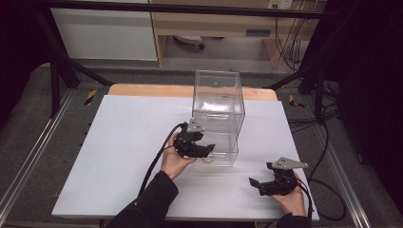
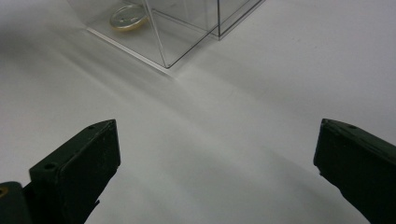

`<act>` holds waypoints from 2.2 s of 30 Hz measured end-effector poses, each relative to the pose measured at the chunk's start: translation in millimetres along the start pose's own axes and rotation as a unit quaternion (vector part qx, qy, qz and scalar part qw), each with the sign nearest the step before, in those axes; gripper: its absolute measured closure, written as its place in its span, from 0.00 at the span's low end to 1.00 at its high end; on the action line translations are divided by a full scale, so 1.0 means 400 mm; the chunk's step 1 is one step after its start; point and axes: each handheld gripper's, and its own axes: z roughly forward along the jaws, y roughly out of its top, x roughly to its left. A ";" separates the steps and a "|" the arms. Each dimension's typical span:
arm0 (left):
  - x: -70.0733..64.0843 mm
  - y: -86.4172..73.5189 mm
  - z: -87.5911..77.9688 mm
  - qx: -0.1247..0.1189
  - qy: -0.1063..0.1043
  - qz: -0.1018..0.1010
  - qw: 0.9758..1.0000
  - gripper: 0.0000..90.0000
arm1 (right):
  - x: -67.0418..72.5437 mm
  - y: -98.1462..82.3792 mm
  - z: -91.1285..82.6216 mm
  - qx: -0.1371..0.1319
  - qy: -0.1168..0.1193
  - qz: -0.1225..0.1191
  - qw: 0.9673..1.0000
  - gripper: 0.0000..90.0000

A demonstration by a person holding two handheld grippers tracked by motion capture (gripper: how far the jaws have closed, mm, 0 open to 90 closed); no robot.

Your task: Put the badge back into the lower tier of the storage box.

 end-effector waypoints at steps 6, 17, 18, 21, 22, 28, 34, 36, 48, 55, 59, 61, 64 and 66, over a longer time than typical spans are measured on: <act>-0.003 -0.006 -0.032 -0.007 -0.001 0.009 1.000 0.40 | 0.000 0.000 0.000 -0.001 0.000 -0.001 1.000 0.01; 0.008 -0.027 -0.085 -0.013 -0.006 0.015 1.000 0.33 | 0.000 0.000 0.000 0.000 -0.001 0.000 1.000 0.01; 0.013 -0.033 -0.095 -0.015 -0.004 0.016 1.000 0.33 | 0.000 0.000 -0.001 0.000 -0.001 0.001 1.000 0.01; 0.019 -0.038 -0.105 -0.016 -0.003 0.015 1.000 0.31 | 0.000 0.000 -0.001 -0.001 -0.001 0.001 1.000 0.01; 0.024 -0.044 -0.113 -0.015 -0.002 0.015 1.000 0.30 | 0.000 0.000 0.000 -0.001 -0.001 0.000 1.000 0.01; 0.044 -0.068 -0.132 -0.015 0.003 0.012 1.000 0.26 | 0.000 0.000 0.000 -0.001 -0.001 0.001 1.000 0.01; 0.060 -0.097 -0.144 -0.013 0.012 0.009 1.000 0.21 | 0.000 0.000 -0.001 -0.001 -0.001 0.001 1.000 0.01; 0.068 -0.109 -0.151 -0.014 0.015 0.006 1.000 0.19 | 0.000 0.000 0.000 -0.001 -0.001 0.001 1.000 0.01; 0.104 -0.181 -0.185 -0.023 0.034 -0.011 0.999 0.13 | 0.001 0.000 0.001 0.001 -0.001 0.001 1.000 0.01; 0.123 -0.239 -0.200 -0.021 0.041 -0.015 0.999 0.13 | 0.000 0.000 0.000 0.001 -0.001 0.002 1.000 0.01; 0.135 -0.272 -0.213 -0.021 0.049 -0.016 0.998 0.13 | 0.000 0.000 0.000 0.001 -0.001 0.002 1.000 0.01; 0.140 -0.287 -0.219 -0.019 0.051 -0.017 0.998 0.13 | 0.001 0.000 0.000 0.000 -0.001 0.002 1.000 0.01; 0.148 -0.312 -0.227 -0.018 0.060 -0.019 0.998 0.13 | 0.000 0.000 0.000 0.000 -0.001 0.002 1.000 0.01; 0.156 -0.329 -0.233 -0.015 0.062 -0.023 0.998 0.13 | 0.000 0.000 0.000 0.000 -0.001 0.003 1.000 0.01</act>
